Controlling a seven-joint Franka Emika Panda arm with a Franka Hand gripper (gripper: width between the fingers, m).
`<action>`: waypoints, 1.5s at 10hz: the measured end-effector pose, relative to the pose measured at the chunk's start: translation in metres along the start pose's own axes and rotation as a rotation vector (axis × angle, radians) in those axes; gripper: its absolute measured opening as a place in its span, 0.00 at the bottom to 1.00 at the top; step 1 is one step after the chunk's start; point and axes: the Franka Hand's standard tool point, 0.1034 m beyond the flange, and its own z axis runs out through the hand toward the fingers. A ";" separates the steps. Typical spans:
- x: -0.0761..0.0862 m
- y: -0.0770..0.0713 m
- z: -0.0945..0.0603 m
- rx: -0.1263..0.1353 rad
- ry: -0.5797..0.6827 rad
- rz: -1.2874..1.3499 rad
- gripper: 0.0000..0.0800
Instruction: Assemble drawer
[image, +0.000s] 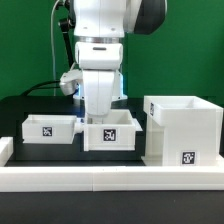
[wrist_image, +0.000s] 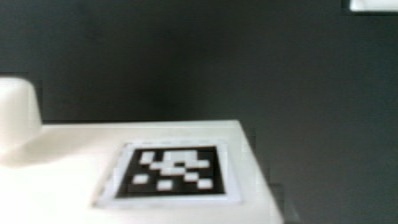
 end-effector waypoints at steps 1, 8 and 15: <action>0.001 0.004 0.001 -0.003 -0.002 -0.004 0.05; 0.008 0.013 0.019 0.009 0.000 -0.019 0.05; 0.018 0.023 0.027 -0.001 0.004 -0.023 0.05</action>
Offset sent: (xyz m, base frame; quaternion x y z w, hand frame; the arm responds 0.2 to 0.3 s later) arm 0.0175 0.0122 -0.0075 -0.0107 0.0029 -0.0213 0.9997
